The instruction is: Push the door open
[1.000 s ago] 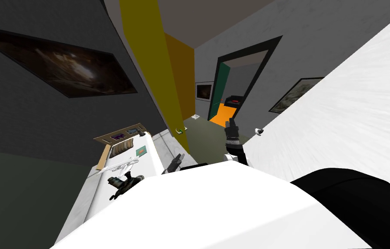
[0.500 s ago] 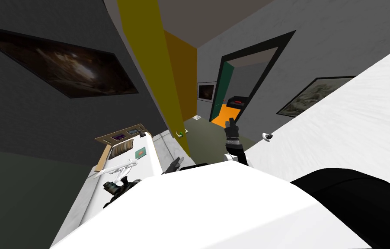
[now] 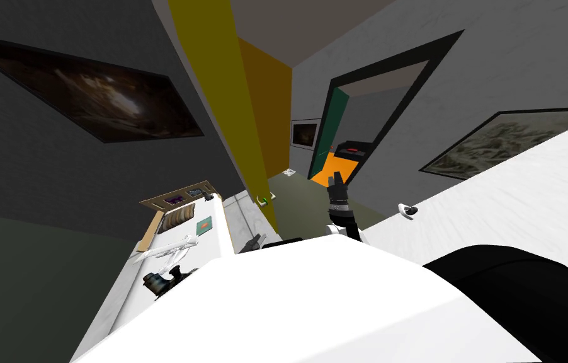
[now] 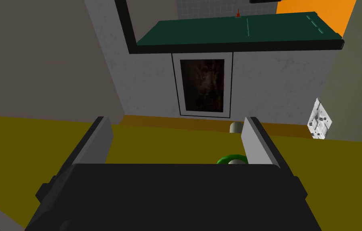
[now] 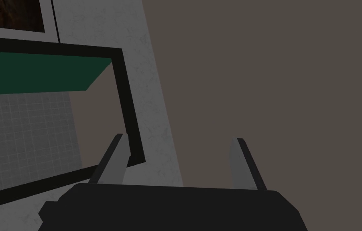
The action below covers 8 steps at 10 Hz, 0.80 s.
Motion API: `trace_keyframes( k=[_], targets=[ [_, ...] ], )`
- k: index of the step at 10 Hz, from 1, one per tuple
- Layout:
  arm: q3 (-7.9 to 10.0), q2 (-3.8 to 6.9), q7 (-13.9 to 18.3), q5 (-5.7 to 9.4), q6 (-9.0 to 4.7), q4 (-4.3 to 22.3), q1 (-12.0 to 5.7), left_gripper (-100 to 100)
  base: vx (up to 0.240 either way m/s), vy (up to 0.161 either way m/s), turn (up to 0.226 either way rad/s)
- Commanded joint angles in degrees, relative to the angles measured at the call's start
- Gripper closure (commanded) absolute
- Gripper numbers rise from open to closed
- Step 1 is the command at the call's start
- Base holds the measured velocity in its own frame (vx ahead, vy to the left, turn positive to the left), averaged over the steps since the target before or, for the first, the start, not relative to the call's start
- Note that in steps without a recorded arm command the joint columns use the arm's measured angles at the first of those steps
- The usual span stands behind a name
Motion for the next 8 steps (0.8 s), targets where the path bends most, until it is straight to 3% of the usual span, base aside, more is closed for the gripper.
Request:
trace_keyframes(
  k=[1,3,5,8],
  targets=[
    [-1.14,0.82,0.6,-0.03,-1.67,2.2,-0.43,-100,0.168,-0.009,0.098],
    [-2.95,2.09,1.5,-0.06,-3.96,5.5,-1.24,-100,0.212,0.000,0.097],
    [-3.59,2.54,1.9,-0.07,-4.79,6.6,-1.53,-100,0.168,-0.003,0.053],
    [-5.76,4.05,3.0,-0.12,-7.57,10.6,-2.50,-100,0.145,0.007,0.067]
  ],
)
